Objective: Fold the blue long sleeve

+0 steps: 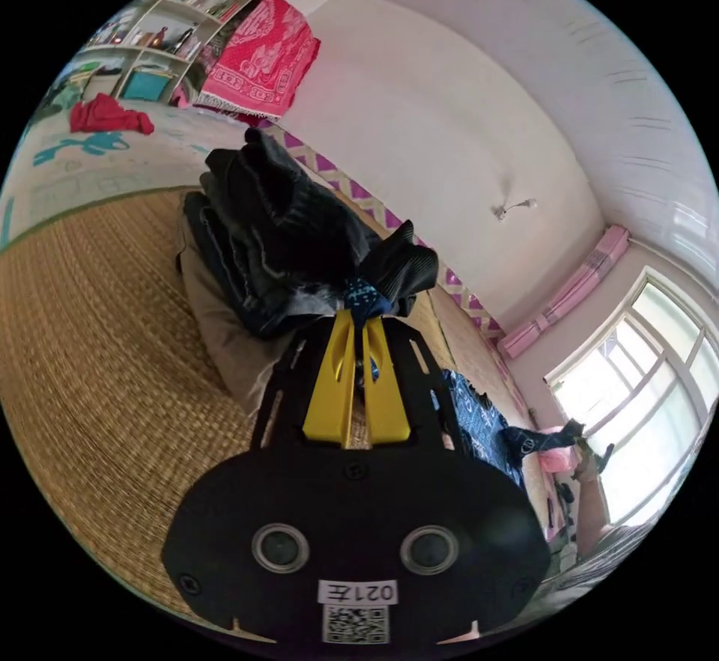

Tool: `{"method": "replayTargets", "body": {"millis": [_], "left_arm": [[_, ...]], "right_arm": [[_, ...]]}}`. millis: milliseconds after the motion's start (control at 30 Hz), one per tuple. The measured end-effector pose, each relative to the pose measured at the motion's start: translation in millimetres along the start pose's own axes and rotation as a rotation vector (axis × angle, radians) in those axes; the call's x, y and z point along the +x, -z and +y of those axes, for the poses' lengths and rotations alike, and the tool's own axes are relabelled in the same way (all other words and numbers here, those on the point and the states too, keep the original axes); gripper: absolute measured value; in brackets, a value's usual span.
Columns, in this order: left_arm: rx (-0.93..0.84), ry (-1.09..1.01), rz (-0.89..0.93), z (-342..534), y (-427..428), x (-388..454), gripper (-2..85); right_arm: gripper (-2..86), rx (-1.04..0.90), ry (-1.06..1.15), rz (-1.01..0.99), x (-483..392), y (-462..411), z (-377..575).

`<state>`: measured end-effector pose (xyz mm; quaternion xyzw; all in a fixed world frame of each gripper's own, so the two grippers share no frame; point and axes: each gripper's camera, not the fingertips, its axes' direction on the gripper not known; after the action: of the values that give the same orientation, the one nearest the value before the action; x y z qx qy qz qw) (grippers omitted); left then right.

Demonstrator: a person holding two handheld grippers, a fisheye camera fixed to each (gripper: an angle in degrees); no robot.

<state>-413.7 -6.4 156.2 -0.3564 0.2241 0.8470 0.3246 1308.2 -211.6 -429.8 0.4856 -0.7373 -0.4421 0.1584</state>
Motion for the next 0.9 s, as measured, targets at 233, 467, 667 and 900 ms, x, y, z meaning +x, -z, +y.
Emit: {"method": "replayTargets", "body": {"millis": [233, 467, 667, 900], "left_arm": [[-0.019, 0.253, 0.042, 34, -13, -60, -0.9], [-0.129, 0.47, 0.192, 37, -35, -113, -0.9], [-0.21, 0.497, 0.182, 29, -26, -115, -0.9], [-0.175, 0.496, 0.207, 42, -21, -113, 0.4]], "right_arm": [[2.2, 0.066, -0.472, 0.039, 444, 168, 40], [3.0, -0.048, -0.763, -0.051, 661, 142, 144], [3.5, -0.005, -0.952, -0.257, 715, 158, 178], [1.7, -0.071, -0.949, -0.121, 674, 214, 167]]}}
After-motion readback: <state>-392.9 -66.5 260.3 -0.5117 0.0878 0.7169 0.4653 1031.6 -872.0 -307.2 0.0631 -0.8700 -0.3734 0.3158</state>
